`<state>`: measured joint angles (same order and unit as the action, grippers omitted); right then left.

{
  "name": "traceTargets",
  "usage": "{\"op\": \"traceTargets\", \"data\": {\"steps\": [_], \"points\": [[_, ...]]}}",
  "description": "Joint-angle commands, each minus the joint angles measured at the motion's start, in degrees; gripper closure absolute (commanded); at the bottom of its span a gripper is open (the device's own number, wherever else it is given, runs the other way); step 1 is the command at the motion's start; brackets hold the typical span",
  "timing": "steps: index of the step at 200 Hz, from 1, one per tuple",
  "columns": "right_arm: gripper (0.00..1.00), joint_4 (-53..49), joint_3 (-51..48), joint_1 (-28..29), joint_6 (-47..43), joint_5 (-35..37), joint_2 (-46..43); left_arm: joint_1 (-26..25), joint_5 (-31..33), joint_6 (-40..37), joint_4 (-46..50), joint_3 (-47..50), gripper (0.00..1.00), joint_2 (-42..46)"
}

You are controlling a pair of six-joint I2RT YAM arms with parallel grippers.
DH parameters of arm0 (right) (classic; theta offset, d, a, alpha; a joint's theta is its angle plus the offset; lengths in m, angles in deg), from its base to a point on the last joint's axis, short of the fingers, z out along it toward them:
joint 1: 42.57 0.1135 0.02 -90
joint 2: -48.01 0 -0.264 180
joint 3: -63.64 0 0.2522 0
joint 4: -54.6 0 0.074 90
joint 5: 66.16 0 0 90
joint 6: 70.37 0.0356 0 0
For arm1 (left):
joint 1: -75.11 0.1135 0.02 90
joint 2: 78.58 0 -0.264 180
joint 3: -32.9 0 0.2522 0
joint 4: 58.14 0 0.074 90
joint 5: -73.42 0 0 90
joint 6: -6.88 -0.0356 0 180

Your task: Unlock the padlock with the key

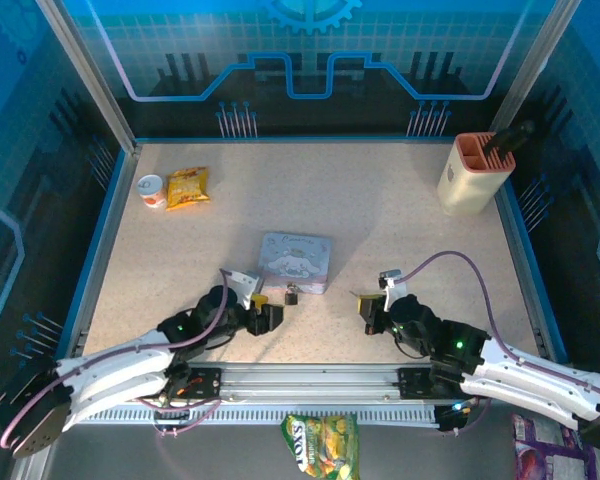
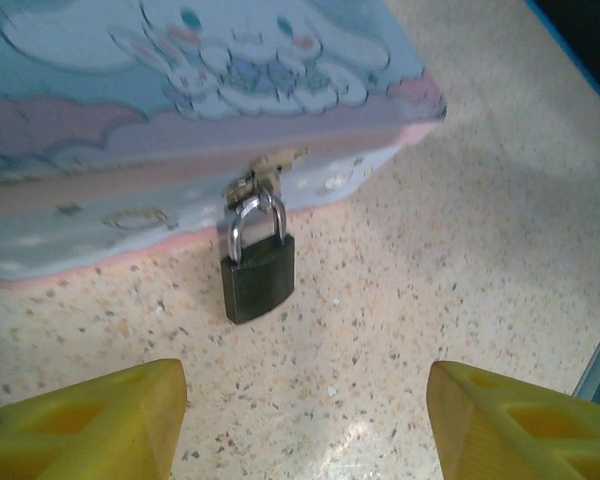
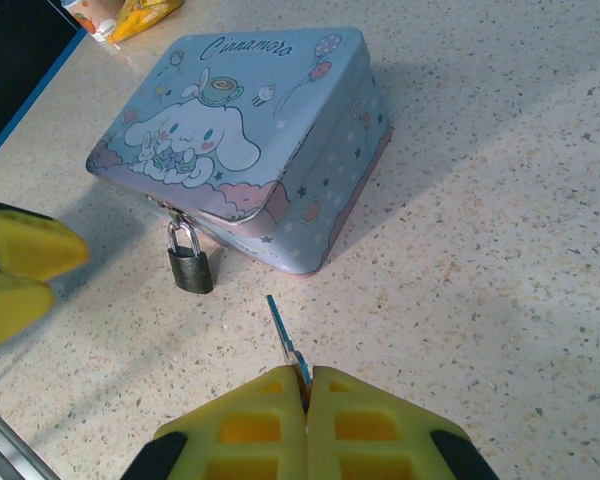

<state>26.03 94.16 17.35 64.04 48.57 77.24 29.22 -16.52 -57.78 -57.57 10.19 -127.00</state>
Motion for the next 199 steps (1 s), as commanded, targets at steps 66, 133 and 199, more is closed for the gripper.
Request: {"op": "traceTargets", "data": {"steps": [66,133,199], "points": [[1.00,3.40,0.15,0.44,0.71,-0.58,-0.58,0.75,0.98,-0.39,-12.98,-6.48,0.41,-20.39],[1.00,5.09,-0.09,0.72,1.16,-1.07,-0.10,4.63,-0.94,3.81,-16.75,-9.99,0.47,-32.23],[1.00,9.61,-0.69,1.51,1.00,-1.22,3.11,5.41,-4.87,8.00,-21.74,-12.25,0.58,-39.10]]}}
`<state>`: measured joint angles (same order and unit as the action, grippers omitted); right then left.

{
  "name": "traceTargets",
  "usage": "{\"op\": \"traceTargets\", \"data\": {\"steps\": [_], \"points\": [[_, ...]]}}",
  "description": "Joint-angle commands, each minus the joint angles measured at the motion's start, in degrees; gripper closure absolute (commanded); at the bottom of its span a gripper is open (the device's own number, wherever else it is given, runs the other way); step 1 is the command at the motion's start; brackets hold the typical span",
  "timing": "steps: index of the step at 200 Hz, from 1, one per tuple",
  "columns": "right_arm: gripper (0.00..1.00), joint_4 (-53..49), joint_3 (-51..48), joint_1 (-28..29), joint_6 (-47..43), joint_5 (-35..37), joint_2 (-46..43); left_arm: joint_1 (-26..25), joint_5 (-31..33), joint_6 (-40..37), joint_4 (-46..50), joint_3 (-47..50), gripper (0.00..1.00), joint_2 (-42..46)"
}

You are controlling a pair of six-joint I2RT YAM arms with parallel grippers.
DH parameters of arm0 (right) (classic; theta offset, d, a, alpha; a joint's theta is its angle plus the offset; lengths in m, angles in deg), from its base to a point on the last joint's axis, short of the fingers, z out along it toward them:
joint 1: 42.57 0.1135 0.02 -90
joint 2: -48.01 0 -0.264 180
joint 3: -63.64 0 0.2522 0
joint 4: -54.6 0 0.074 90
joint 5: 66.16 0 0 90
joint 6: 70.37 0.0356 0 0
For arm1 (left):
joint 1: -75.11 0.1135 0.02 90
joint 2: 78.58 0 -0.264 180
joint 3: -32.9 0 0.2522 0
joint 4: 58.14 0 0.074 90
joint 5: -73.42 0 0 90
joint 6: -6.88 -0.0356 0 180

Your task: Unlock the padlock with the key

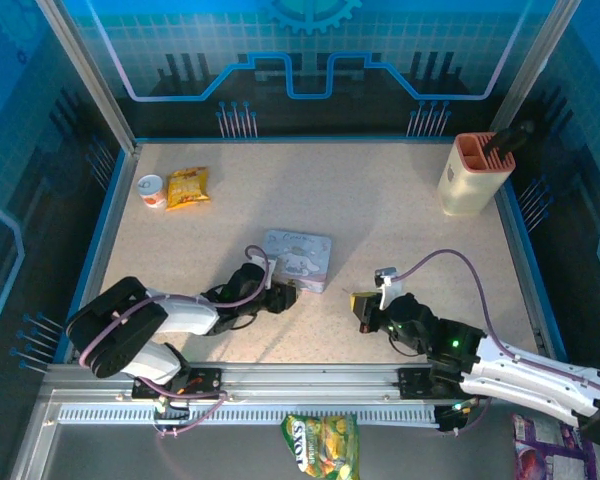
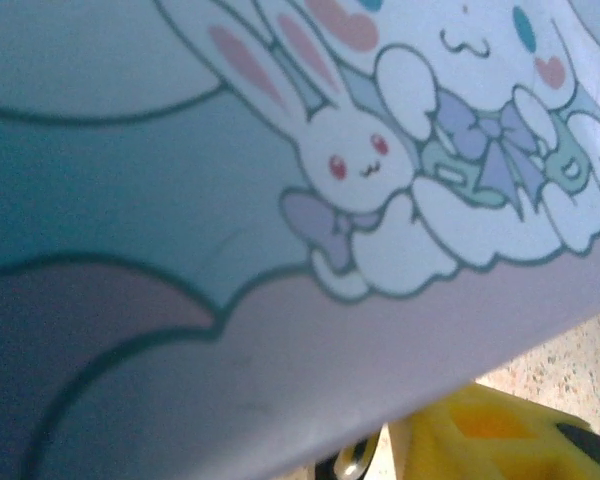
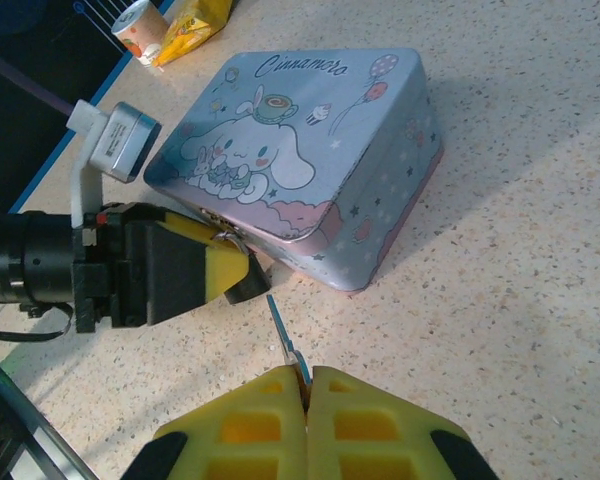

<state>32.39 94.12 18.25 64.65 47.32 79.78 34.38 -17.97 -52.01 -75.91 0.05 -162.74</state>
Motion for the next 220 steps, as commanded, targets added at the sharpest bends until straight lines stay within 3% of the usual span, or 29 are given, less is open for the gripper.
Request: {"op": "traceTargets", "data": {"steps": [1,25,47,141,190,220], "points": [[1.00,3.30,-0.64,0.62,0.41,0.00,0.62,0.19,-3.48,2.35,-3.60,-2.06,0.58,-3.41],[1.00,2.84,0.13,0.68,-0.25,-0.22,1.08,0.23,-4.39,4.74,-4.99,-1.65,0.65,-3.48],[1.00,2.03,0.51,0.71,-0.30,-0.50,0.64,0.13,-4.77,7.97,-0.65,-2.69,0.73,-2.27],[1.00,12.68,0.60,0.53,2.54,-3.70,12.89,0.19,-7.90,20.46,10.86,-5.18,0.79,4.92],[1.00,18.47,0.47,1.94,4.05,-4.23,19.13,0.20,-8.27,26.15,8.59,-4.16,0.85,5.15],[1.00,19.05,0.57,2.09,12.04,-5.85,21.50,0.17,-8.76,32.03,2.70,-2.49,0.89,5.07]]}}
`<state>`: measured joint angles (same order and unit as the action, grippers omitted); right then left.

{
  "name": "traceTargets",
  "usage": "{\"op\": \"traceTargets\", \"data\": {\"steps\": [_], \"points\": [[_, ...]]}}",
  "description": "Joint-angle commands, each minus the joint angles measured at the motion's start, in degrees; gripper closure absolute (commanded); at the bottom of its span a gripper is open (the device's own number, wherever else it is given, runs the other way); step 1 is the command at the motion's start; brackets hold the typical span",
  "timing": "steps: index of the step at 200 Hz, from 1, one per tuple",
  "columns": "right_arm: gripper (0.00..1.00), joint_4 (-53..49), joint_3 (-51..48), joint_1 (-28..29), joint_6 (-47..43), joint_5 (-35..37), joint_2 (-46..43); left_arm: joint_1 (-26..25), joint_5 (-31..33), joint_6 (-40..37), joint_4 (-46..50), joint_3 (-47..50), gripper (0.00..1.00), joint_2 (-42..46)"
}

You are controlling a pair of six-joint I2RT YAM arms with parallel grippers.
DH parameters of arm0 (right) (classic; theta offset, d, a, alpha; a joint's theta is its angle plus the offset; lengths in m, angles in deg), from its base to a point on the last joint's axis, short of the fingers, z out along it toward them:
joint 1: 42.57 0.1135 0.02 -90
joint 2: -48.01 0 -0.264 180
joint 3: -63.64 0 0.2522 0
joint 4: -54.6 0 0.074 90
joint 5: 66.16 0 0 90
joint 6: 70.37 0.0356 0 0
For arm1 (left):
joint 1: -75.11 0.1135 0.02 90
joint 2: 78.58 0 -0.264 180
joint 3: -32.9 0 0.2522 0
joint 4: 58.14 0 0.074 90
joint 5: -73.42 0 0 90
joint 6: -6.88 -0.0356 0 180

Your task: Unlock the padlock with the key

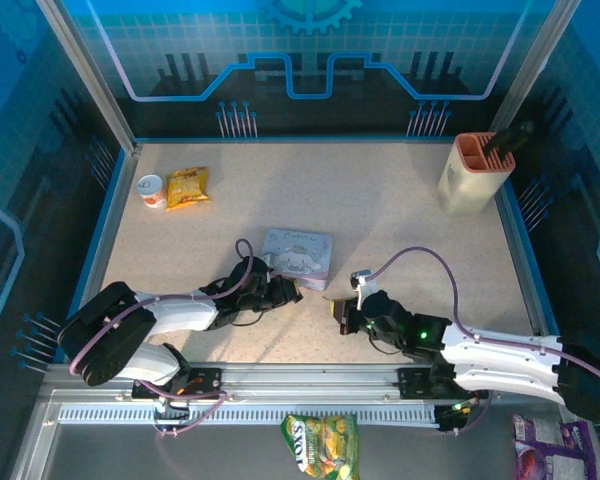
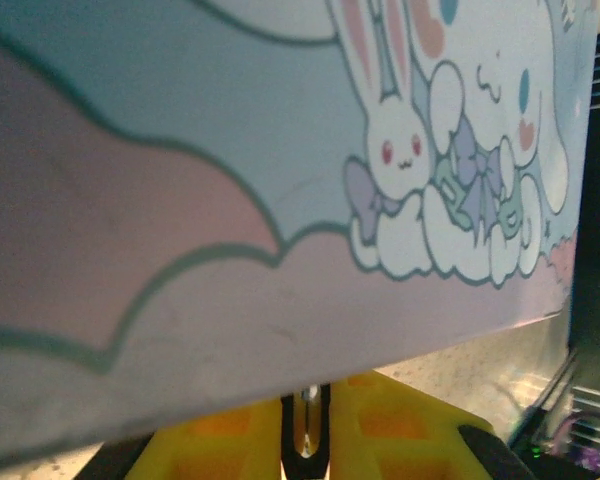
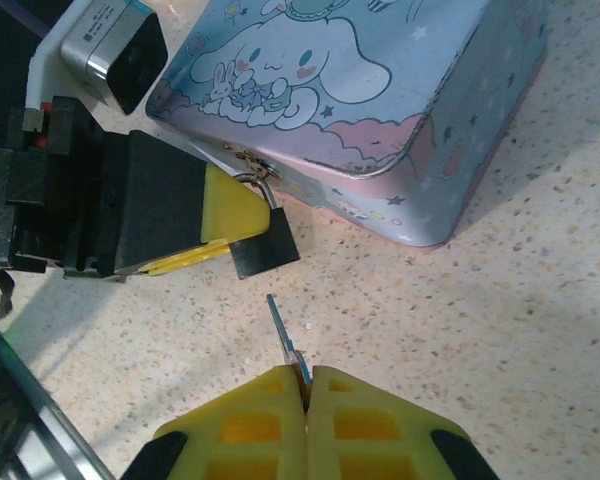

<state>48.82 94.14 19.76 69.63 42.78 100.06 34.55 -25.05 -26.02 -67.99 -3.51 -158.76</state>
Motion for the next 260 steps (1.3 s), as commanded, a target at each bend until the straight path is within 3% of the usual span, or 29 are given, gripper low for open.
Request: {"op": "traceTargets", "data": {"steps": [1,54,116,196,230,260], "points": [[1.00,2.61,0.57,0.55,7.49,-1.33,1.30,0.01,-1.70,6.16,-5.39,1.14,0.89,1.09],[1.00,10.58,-4.23,0.73,29.52,-4.12,4.55,-0.06,-1.14,11.64,-16.50,3.83,0.96,-0.08],[1.00,13.40,-7.57,-1.08,39.24,-4.07,1.85,-3.78,0.03,14.46,-25.50,3.56,0.99,-3.94],[1.00,16.79,-11.77,-8.43,42.10,-12.70,-0.90,-5.55,-2.29,21.11,-44.88,3.56,1.00,-17.02],[1.00,17.90,-12.45,-9.93,41.62,-13.19,-1.57,-5.77,-3.35,23.43,-51.95,3.36,1.00,-22.41],[1.00,20.25,-12.69,-12.10,41.50,-15.20,-0.58,-6.37,-3.55,24.34,-52.27,2.88,1.00,-23.29]]}}
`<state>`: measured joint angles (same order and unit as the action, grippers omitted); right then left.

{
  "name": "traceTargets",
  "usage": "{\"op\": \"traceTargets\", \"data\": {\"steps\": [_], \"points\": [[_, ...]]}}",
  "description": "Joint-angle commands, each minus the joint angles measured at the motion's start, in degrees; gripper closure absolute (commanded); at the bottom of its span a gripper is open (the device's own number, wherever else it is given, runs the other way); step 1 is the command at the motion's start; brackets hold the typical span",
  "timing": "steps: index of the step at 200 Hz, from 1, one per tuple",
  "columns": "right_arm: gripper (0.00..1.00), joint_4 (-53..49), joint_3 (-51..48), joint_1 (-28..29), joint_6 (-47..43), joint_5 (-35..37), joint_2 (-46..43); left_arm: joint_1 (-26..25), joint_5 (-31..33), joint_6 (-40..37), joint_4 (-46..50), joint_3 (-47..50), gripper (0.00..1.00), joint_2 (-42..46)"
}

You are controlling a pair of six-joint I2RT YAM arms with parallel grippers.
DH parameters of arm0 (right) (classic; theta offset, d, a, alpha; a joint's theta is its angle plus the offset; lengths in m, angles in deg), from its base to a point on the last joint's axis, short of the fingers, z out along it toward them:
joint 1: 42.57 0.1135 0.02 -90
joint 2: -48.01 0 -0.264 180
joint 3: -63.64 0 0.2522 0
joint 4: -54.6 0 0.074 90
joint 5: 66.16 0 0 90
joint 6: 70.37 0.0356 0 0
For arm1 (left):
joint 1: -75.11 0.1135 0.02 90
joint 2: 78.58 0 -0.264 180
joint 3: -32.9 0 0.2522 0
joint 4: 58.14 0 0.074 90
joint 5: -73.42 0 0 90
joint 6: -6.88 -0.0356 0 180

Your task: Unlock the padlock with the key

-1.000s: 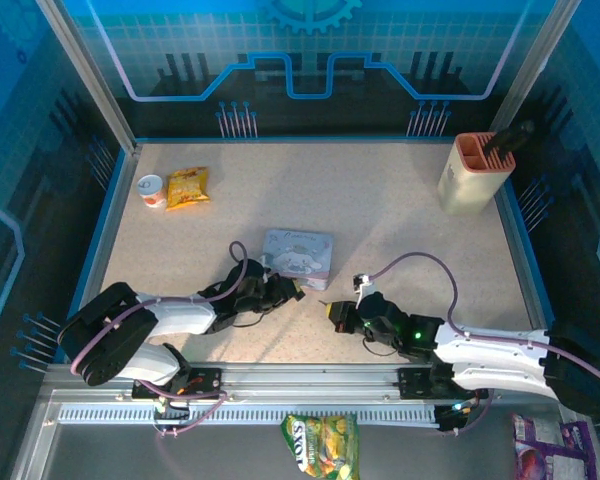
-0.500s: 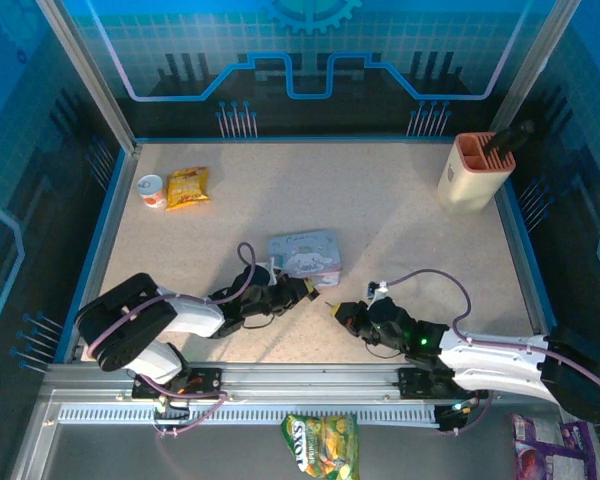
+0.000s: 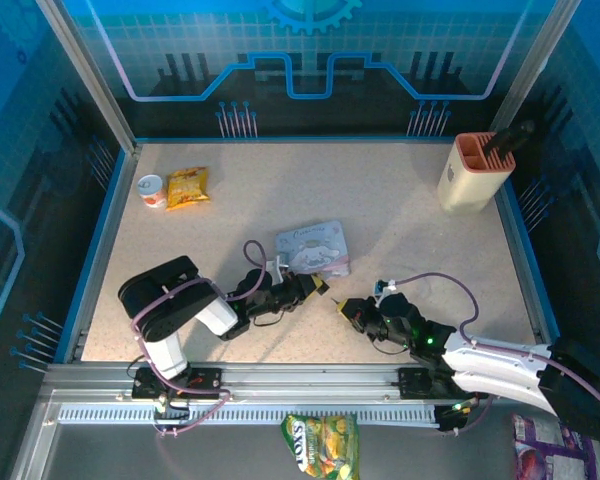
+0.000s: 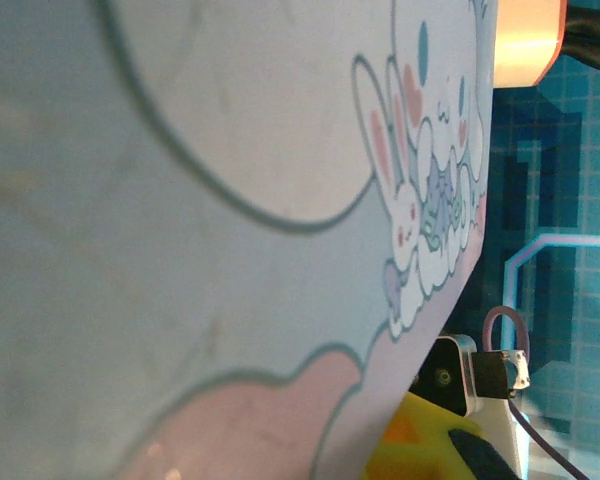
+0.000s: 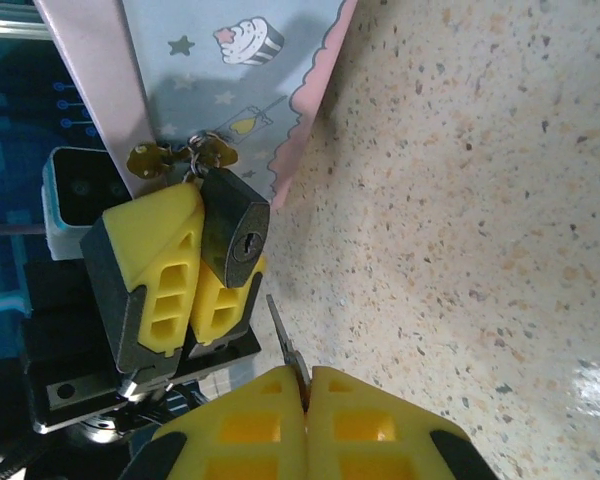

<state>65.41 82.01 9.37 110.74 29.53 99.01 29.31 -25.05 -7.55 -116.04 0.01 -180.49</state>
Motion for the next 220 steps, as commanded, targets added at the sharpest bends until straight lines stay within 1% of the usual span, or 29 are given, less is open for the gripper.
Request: {"op": "traceTargets", "data": {"steps": [1,69,113,220], "points": [[1.00,3.73,-0.56,-1.74,0.38,-2.02,0.48,-1.13,-3.56,5.80,-4.17,-0.64,1.00,-1.51],[1.00,3.86,0.76,-3.19,-0.59,-3.24,0.85,-1.57,-3.09,4.68,-0.44,-0.47,1.00,2.05],[1.00,5.24,-0.38,-3.09,1.42,-2.93,1.05,-2.27,-2.60,5.51,-4.25,-0.72,1.00,0.16],[1.00,5.39,-0.06,-2.64,2.48,-2.14,1.72,-2.72,-0.51,4.57,-2.43,-0.64,1.00,2.64]]}}
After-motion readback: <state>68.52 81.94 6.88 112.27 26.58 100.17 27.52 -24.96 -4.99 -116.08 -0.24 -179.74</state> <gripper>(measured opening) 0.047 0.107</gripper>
